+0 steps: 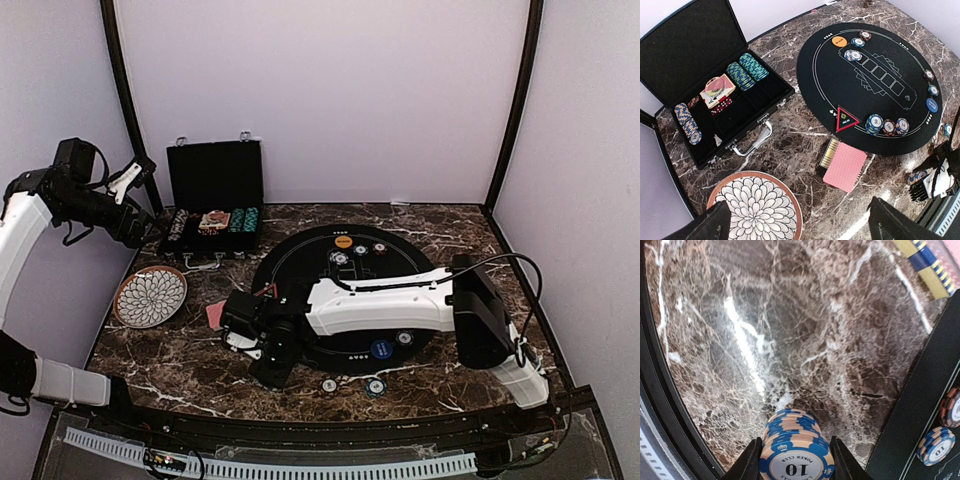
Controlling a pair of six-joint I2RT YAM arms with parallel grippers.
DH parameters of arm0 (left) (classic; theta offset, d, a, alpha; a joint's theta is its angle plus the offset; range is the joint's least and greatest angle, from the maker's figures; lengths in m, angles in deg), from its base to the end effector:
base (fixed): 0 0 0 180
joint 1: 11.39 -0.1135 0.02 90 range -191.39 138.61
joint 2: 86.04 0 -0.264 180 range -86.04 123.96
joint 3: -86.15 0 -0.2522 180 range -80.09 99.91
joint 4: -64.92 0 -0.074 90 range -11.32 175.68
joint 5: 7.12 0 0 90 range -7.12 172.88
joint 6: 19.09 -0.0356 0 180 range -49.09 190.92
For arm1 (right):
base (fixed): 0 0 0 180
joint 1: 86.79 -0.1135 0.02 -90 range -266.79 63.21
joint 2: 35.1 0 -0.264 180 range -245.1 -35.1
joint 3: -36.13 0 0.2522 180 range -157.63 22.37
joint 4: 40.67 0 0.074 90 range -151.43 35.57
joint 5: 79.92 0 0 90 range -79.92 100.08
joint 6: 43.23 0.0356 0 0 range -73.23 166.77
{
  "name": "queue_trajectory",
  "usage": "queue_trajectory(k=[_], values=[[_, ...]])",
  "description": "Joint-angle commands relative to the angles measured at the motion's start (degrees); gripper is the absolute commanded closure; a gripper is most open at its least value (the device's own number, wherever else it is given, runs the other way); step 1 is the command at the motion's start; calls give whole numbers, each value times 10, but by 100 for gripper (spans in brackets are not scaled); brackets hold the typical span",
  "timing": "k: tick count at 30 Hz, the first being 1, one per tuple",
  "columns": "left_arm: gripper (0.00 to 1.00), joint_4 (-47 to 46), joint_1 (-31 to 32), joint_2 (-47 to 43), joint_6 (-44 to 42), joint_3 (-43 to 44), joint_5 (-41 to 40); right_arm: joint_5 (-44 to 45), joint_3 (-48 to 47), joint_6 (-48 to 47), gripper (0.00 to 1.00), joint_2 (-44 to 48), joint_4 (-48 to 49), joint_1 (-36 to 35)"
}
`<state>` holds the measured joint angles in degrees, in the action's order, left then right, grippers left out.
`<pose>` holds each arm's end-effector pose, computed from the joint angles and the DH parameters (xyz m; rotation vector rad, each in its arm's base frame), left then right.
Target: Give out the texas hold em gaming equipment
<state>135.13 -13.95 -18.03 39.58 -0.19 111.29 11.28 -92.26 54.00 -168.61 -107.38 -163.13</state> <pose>0.2241 -0.0069 0.3936 0.7854 2.1080 -0.2687 0.1158 0.4732 0.1783 -1.6283 2.3728 0.2842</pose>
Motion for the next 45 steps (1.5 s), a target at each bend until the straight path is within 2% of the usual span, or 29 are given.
queue_trajectory(k=[1, 8, 14, 17, 22, 40, 41, 42, 44, 45], values=[[1, -8, 3, -13, -25, -28, -3, -2, -33, 16, 94, 42, -7, 7], [1, -29, 4, -11, -38, -72, -7, 10, 23, 46, 99, 110, -7, 18], [1, -48, 18, -9, -46, -108, -6, 26, 186, 89, 100, 201, 40, 55], [1, -55, 47, -4, -44, -126, -17, 31, 278, 110, 100, 242, 67, 78], [1, -71, 77, 5, -35, -144, -24, 31, 370, 130, 100, 277, 109, 108], [1, -100, 158, 60, -46, -212, -62, 34, 409, 135, 98, 217, 177, 145], [1, -104, 161, 68, -51, -215, -65, 34, 413, 136, 97, 216, 179, 146], [1, -109, 168, 71, -54, -219, -72, 34, 417, 138, 90, 215, 179, 148], [1, -115, 178, 81, -64, -226, -83, 35, 421, 142, 70, 216, 179, 150], [1, -117, 185, 89, -71, -228, -86, 36, 421, 142, 65, 217, 178, 151]])
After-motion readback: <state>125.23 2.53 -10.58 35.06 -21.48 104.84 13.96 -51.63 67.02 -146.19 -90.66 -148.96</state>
